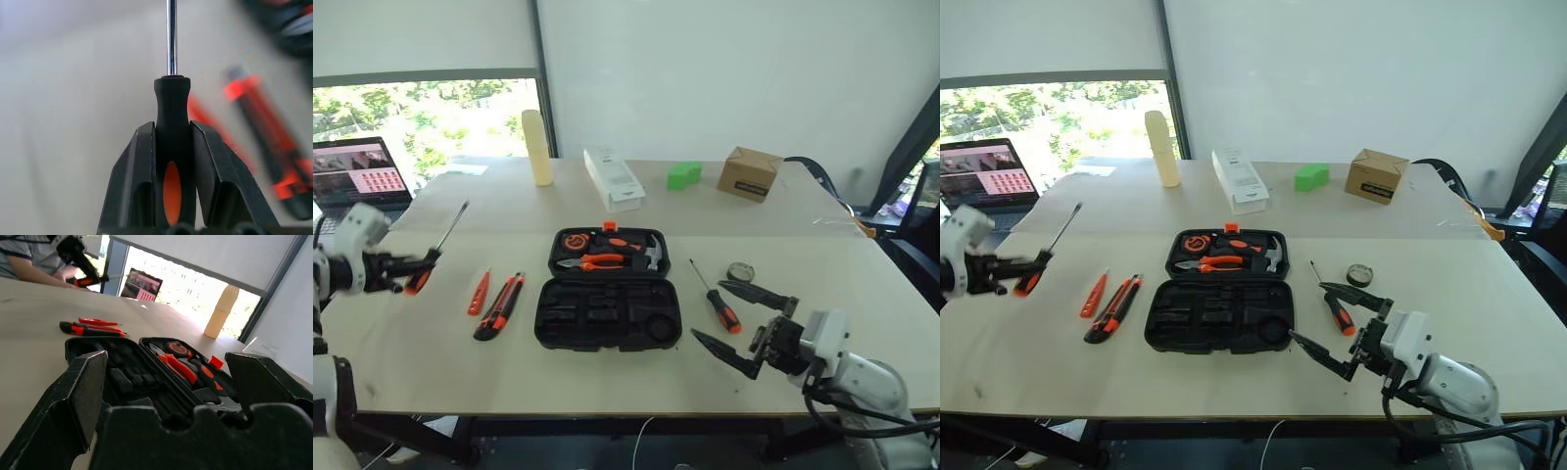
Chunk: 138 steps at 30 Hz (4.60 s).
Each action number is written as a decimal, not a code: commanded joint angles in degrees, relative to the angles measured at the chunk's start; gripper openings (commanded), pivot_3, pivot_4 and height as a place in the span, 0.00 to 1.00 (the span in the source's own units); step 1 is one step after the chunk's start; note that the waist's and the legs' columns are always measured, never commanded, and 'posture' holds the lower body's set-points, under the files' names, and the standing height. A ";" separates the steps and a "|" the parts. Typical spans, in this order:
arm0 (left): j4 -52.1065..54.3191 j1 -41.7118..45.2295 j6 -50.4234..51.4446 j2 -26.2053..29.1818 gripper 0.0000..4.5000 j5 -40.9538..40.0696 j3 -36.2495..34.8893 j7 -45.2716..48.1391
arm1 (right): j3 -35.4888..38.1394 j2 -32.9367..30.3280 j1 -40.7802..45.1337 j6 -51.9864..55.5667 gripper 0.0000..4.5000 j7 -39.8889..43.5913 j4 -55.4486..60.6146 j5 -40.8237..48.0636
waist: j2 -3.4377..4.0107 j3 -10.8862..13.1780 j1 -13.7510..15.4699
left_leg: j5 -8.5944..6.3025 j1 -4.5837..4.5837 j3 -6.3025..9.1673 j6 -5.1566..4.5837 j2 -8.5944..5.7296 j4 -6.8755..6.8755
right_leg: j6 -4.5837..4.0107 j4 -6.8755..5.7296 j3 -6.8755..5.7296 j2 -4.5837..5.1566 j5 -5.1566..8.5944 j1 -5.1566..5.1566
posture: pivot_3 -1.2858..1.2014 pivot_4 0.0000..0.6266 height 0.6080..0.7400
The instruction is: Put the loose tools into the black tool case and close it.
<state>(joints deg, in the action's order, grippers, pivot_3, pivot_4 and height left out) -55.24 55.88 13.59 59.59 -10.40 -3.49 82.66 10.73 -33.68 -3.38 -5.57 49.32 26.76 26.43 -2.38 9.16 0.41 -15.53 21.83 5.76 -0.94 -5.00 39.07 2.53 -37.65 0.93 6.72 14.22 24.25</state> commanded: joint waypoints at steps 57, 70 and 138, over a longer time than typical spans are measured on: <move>28.99 6.34 -0.34 -26.77 0.66 23.03 24.98 -9.12 | 3.03 2.50 -8.04 -3.84 1.00 -5.69 3.50 -2.49 | 0.10 0.06 -0.79 | -0.11 0.28 0.01 -0.21 -0.07 0.77 | 0.25 -0.06 0.35 -0.19 -0.11 0.00 | 0.52 0.24 1.00; 25.30 0.38 -1.97 -23.14 0.16 16.43 19.16 -8.64 | 1.76 2.94 -7.40 -5.24 1.00 -5.91 2.38 -3.08 | 0.35 -0.07 -1.26 | -0.11 0.11 -0.04 -0.20 -0.06 0.71 | 0.25 -0.21 0.45 -0.22 -0.11 0.00 | 0.52 0.24 1.00; 41.95 -42.11 -11.54 -9.55 0.99 -17.41 -11.11 4.00 | -9.48 -13.50 22.57 63.74 1.00 -19.00 -7.77 -1.15 | 0.73 -0.10 -1.24 | -0.19 -0.25 -0.30 -0.33 -0.06 0.01 | 0.26 0.34 1.10 -0.18 -0.26 0.01 | 0.52 0.24 1.00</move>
<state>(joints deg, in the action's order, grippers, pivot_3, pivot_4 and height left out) -15.09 14.23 2.00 49.60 -27.09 -13.41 87.72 3.11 -47.42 16.86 54.28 30.67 20.58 25.95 -1.65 9.06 -0.83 -15.72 21.61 5.47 -1.27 -5.02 39.07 2.78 -37.26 1.99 6.50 13.95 24.28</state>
